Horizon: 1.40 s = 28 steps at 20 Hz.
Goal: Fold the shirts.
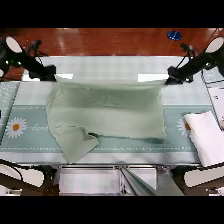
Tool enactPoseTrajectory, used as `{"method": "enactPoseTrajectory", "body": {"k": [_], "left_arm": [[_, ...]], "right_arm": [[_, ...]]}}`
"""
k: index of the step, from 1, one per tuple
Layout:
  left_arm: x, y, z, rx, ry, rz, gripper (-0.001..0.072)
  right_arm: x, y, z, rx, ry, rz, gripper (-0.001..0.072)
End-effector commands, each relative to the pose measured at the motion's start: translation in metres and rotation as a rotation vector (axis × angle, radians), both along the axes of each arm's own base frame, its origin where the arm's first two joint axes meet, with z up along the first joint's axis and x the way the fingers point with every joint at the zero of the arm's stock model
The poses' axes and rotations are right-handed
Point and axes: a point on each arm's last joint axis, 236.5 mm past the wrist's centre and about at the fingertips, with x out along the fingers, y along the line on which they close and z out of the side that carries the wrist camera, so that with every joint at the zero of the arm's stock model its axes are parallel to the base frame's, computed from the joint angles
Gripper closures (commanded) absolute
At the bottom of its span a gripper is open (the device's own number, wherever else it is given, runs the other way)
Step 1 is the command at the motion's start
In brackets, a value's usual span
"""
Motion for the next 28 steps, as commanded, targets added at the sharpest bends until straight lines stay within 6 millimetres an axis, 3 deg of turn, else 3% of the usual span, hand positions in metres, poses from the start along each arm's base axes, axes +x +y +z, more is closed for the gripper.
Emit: {"method": "enactPoseTrajectory", "body": {"k": [1,3,4,5,6,8,11,13,14,15,17,20,22,25,28], "left_arm": [[-0.052,-0.011,-0.04,-0.06,0.185,-0.039,0.0688],[-0.063,-0.012,-0.05,-0.065,0.22,-0.04,0.0688],[-0.063,-0.012,-0.051,-0.065,0.228,-0.019,0.0646],[-0.064,-0.012,-0.049,-0.067,0.242,0.007,0.0402],[-0.069,-0.013,-0.047,-0.069,0.258,0.002,0.0204],[-0.074,-0.01,-0.036,-0.072,0.264,0.004,0.0197],[-0.084,0.018,-0.008,-0.073,0.2,0.069,0.0197],[-0.124,0.044,-0.008,-0.113,0.237,0.165,0.0198],[-0.149,0.049,-0.013,-0.182,0.26,0.235,0.0198],[-0.17,0.046,-0.019,-0.265,0.265,0.306,0.0198],[-0.204,0.036,-0.029,-0.373,0.264,0.413,0.0198],[-0.256,0.033,-0.054,-0.315,0.359,0.472,0.0198],[-0.269,0.027,-0.061,-0.301,0.401,0.481,0.0198],[-0.262,0.004,-0.067,-0.343,0.386,0.463,0.0198],[-0.263,-0.021,-0.081,-0.333,0.38,0.411,0.0199]], "right_arm": [[-0.027,0.01,-0.033,0.027,0.098,0.008,0.0692],[-0.028,0.01,-0.048,0.026,0.101,-0.026,0.0688],[-0.027,0.009,-0.052,0.024,0.105,-0.061,0.0569],[-0.028,0.009,-0.052,0.026,0.114,-0.079,0.0286],[-0.03,0.01,-0.048,0.029,0.118,-0.071,0.0291],[-0.039,-0.003,-0.032,-0.003,0.112,-0.063,0.0291],[-0.064,-0.062,0.002,-0.177,0.072,-0.094,0.0291],[-0.081,-0.092,0.017,-0.226,-0.031,-0.221,0.0291],[-0.091,-0.093,0.019,-0.196,-0.088,-0.309,0.0291],[-0.1,-0.082,0.019,-0.129,-0.139,-0.368,0.0291],[-0.118,-0.04,0.015,0.04,-0.217,-0.407,0.0292],[-0.141,0.008,0.006,0.235,-0.236,-0.409,0.0292],[-0.149,0.014,0.0,0.252,-0.224,-0.405,0.0292],[-0.147,0.011,-0.001,0.238,-0.231,-0.41,0.0292],[-0.155,-0.008,-0.011,0.182,-0.192,-0.454,0.0292]]}}
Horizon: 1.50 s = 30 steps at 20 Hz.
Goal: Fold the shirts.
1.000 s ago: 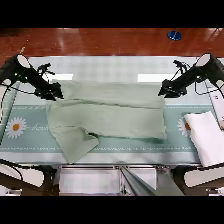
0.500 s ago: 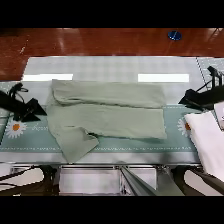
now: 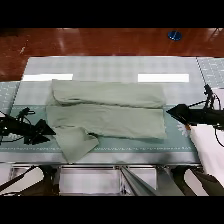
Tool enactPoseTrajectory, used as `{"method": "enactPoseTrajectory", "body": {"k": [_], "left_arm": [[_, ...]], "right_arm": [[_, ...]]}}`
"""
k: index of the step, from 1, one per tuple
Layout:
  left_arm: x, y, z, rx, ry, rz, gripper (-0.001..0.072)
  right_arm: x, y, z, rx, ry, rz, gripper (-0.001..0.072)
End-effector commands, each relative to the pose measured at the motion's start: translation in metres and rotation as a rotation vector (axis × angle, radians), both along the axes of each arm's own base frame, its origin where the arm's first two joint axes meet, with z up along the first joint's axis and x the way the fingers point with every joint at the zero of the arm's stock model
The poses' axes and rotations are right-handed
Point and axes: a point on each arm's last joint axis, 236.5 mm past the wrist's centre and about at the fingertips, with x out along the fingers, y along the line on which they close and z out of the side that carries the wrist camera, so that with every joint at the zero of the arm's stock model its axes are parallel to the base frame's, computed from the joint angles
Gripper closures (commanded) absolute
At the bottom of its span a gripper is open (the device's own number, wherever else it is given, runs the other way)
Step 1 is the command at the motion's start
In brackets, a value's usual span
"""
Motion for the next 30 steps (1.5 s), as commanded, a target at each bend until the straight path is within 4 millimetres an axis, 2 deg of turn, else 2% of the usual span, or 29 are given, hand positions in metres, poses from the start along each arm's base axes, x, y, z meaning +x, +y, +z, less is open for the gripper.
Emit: {"method": "enactPoseTrajectory", "body": {"k": [1,2,3,4,5,6,7,8,11,14,16,18,20,24,25,26,28,30], "left_arm": [[0.002,-0.024,-0.015,0.011,-0.033,-0.033,0.02],[0.008,-0.03,-0.016,0.015,-0.053,-0.045,0.0202],[0.012,-0.034,-0.017,0.025,-0.063,-0.043,0.0211],[0.016,-0.035,-0.019,0.04,-0.07,-0.034,0.0288],[0.02,-0.036,-0.02,0.05,-0.076,-0.025,0.0447],[0.023,-0.038,-0.02,0.049,-0.088,-0.022,0.0605],[0.026,-0.041,-0.018,0.04,-0.097,-0.022,0.0688],[0.027,-0.042,-0.017,0.034,-0.102,-0.023,0.0688],[0.027,-0.044,-0.011,0.018,-0.107,-0.049,0.0689],[0.026,-0.045,-0.009,0.011,-0.103,-0.057,0.0688],[0.026,-0.045,-0.009,0.01,-0.103,-0.058,0.0689],[0.025,-0.045,-0.009,0.01,-0.102,-0.058,0.0688],[0.025,-0.045,-0.009,0.009,-0.101,-0.058,0.0688],[0.025,-0.046,-0.009,0.007,-0.099,-0.059,0.0688],[0.025,-0.046,-0.009,0.007,-0.1,-0.06,0.0688],[0.028,-0.045,-0.007,0.008,-0.108,-0.063,0.0688],[0.042,-0.04,0.005,0.012,-0.148,-0.079,0.0688],[0.066,-0.032,0.025,0.026,-0.215,-0.089,0.0688]], "right_arm": [[-0.012,-0.024,-0.012,-0.037,0.055,-0.066,0.0292],[-0.022,-0.041,-0.019,-0.076,0.094,-0.083,0.0292],[-0.041,-0.061,-0.03,-0.128,0.175,-0.104,0.0292],[-0.064,-0.076,-0.039,-0.166,0.272,-0.127,0.0292],[-0.086,-0.083,-0.045,-0.177,0.358,-0.135,0.0292],[-0.103,-0.076,-0.05,-0.152,0.418,-0.109,0.0291],[-0.119,-0.063,-0.053,-0.112,0.465,-0.056,0.0292],[-0.128,-0.051,-0.058,-0.084,0.493,-0.025,0.0292],[-0.136,-0.01,-0.069,0.039,0.498,0.02,0.0292],[-0.124,0.001,-0.069,0.066,0.454,0.015,0.0292],[-0.108,0.002,-0.07,0.079,0.415,-0.035,0.0292],[-0.087,0.015,-0.07,0.139,0.377,-0.067,0.0292],[-0.075,0.03,-0.079,0.158,0.378,-0.066,0.0292],[-0.069,0.05,-0.106,0.142,0.43,-0.049,0.0302],[-0.066,0.053,-0.108,0.148,0.43,-0.048,0.0378],[-0.06,0.054,-0.106,0.153,0.419,-0.044,0.0517],[-0.047,0.053,-0.091,0.144,0.36,0.009,0.0695],[-0.03,0.05,-0.068,0.123,0.296,0.062,0.0692]]}}
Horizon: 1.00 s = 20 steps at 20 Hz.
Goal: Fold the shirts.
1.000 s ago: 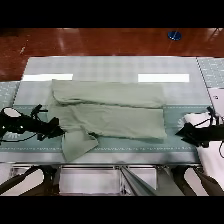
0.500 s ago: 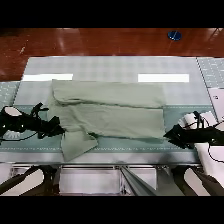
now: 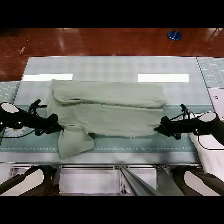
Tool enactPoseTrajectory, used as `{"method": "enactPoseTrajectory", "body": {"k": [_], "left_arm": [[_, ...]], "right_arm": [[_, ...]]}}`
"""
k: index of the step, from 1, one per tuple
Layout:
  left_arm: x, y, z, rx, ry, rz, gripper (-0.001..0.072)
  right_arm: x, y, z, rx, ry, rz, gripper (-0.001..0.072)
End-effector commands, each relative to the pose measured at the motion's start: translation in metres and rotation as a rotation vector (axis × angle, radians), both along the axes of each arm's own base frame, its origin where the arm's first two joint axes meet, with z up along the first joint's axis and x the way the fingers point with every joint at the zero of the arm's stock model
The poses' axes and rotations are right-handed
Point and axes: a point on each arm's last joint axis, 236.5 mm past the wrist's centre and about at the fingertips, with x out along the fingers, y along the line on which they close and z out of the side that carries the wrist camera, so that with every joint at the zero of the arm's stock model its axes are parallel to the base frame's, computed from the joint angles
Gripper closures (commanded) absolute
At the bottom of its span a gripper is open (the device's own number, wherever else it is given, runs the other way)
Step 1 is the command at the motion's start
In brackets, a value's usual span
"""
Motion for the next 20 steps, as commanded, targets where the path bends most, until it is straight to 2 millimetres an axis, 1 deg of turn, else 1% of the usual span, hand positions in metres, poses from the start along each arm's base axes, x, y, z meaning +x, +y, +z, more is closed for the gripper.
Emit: {"method": "enactPoseTrajectory", "body": {"k": [1,3,4,6,8,11,14,17,20], "left_arm": [[0.034,0.01,0.031,0.013,-0.096,-0.02,0.0688],[0.061,0.017,0.056,0.034,-0.18,-0.026,0.0689],[0.074,0.02,0.067,0.045,-0.22,-0.026,0.0688],[0.099,0.026,0.083,0.069,-0.284,-0.028,0.0688],[0.123,0.029,0.093,0.067,-0.314,-0.022,0.0689],[0.16,0.027,0.093,0.051,-0.32,-0.03,0.0689],[0.196,0.022,0.083,0.044,-0.322,-0.065,0.0689],[0.233,0.019,0.077,0.037,-0.323,-0.06,0.0689],[0.259,0.017,0.079,0.014,-0.325,-0.078,0.0689]], "right_arm": [[0.026,0.004,0.035,0.01,-0.091,0.081,0.0692],[0.045,-0.001,0.057,-0.008,-0.147,0.114,0.0692],[0.057,-0.003,0.068,-0.016,-0.185,0.113,0.0692],[0.08,-0.008,0.084,-0.033,-0.24,0.111,0.0692],[0.1,-0.009,0.091,-0.026,-0.264,0.114,0.0692],[0.138,-0.008,0.097,0.015,-0.302,0.103,0.0692],[0.17,-0.011,0.091,0.033,-0.305,0.104,0.0692],[0.194,-0.015,0.082,0.039,-0.301,0.101,0.0692],[0.213,-0.019,0.076,0.037,-0.307,0.1,0.0692]]}}
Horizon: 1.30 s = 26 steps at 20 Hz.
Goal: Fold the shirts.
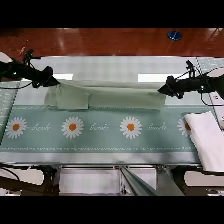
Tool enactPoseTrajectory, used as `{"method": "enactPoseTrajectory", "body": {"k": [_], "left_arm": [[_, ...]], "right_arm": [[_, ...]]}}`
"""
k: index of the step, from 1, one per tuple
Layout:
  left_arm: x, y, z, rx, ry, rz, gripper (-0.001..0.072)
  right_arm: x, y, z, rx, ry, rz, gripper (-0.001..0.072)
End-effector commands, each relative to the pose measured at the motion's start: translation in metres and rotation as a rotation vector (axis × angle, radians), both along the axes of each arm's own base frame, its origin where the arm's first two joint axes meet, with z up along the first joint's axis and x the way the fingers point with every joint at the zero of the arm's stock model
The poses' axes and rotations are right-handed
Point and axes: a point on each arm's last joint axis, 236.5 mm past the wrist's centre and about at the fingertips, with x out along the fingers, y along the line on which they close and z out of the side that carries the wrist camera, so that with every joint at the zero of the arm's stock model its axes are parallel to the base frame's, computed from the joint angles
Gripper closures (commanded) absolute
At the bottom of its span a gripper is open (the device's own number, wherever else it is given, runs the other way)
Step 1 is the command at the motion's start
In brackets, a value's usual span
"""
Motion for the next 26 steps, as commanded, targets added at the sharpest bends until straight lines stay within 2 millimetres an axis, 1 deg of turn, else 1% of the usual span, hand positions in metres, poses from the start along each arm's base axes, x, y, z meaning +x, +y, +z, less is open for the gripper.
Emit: {"method": "enactPoseTrajectory", "body": {"k": [1,2,4,5,6,7,8,9,10,11,12,13,14,15,16,17,18,19,20,21,23,24,26], "left_arm": [[0.033,-0.004,-0.001,-0.026,0.001,-0.018,0.0689],[0.038,-0.006,0.0,-0.035,-0.001,-0.026,0.0689],[0.04,-0.012,-0.012,-0.041,0.027,-0.051,0.0689],[0.039,-0.015,-0.021,-0.044,0.045,-0.057,0.0686],[0.038,-0.019,-0.029,-0.045,0.06,-0.064,0.0593],[0.036,-0.022,-0.034,-0.046,0.074,-0.073,0.0336],[0.034,-0.02,-0.035,-0.038,0.081,-0.078,0.0198],[0.03,-0.012,-0.033,-0.016,0.092,-0.088,0.0197],[0.025,0.006,-0.027,0.03,0.107,-0.099,0.0197],[0.02,0.031,-0.02,0.097,0.118,-0.09,0.0198],[0.018,0.062,-0.008,0.176,0.118,-0.037,0.0197],[0.019,0.088,0.009,0.221,0.087,0.039,0.0197],[0.024,0.108,0.033,0.24,0.025,0.127,0.0197],[0.029,0.121,0.057,0.254,-0.046,0.193,0.0198],[0.035,0.127,0.084,0.274,-0.138,0.235,0.0198],[0.038,0.125,0.107,0.29,-0.218,0.256,0.0198],[0.038,0.116,0.127,0.301,-0.288,0.263,0.0198],[0.033,0.102,0.139,0.304,-0.332,0.255,0.0198],[0.026,0.083,0.146,0.305,-0.366,0.232,0.0198],[0.018,0.065,0.148,0.312,-0.392,0.187,0.0198],[0.005,0.029,0.138,0.32,-0.402,0.073,0.0198],[0.0,0.013,0.131,0.314,-0.388,0.032,0.0198],[-0.001,-0.012,0.121,0.302,-0.375,-0.024,0.0198]], "right_arm": [[0.025,-0.004,-0.008,0.004,-0.008,-0.002,0.0692],[0.03,-0.005,-0.01,0.004,-0.008,-0.004,0.0692],[0.038,-0.008,-0.019,0.004,-0.008,-0.024,0.0689],[0.044,-0.01,-0.023,0.0,-0.015,-0.045,0.0567],[0.048,-0.012,-0.025,0.002,-0.023,-0.063,0.0338],[0.052,-0.015,-0.027,-0.007,-0.033,-0.073,0.0294],[0.052,-0.018,-0.025,-0.007,-0.036,-0.08,0.0295],[0.05,-0.027,-0.02,0.0,-0.032,-0.085,0.0295],[0.044,-0.037,-0.014,0.009,-0.023,-0.091,0.0295],[0.035,-0.054,-0.008,-0.01,-0.014,-0.091,0.0295],[0.022,-0.074,-0.008,-0.063,0.015,-0.093,0.0295],[0.008,-0.095,-0.011,-0.126,0.055,-0.111,0.0295],[-0.004,-0.11,-0.017,-0.177,0.092,-0.144,0.0295],[-0.014,-0.116,-0.025,-0.195,0.113,-0.184,0.0295],[-0.018,-0.114,-0.034,-0.185,0.113,-0.215,0.0295],[-0.02,-0.103,-0.044,-0.149,0.113,-0.246,0.0295],[-0.02,-0.088,-0.052,-0.105,0.105,-0.258,0.0295],[-0.017,-0.073,-0.058,-0.066,0.089,-0.26,0.0294],[-0.013,-0.059,-0.064,-0.041,0.081,-0.246,0.029],[-0.011,-0.047,-0.069,-0.026,0.087,-0.232,0.029],[-0.007,-0.031,-0.081,-0.001,0.103,-0.228,0.029],[-0.005,-0.022,-0.085,0.028,0.103,-0.219,0.029],[-0.001,-0.001,-0.084,0.089,0.096,-0.2,0.03]]}}
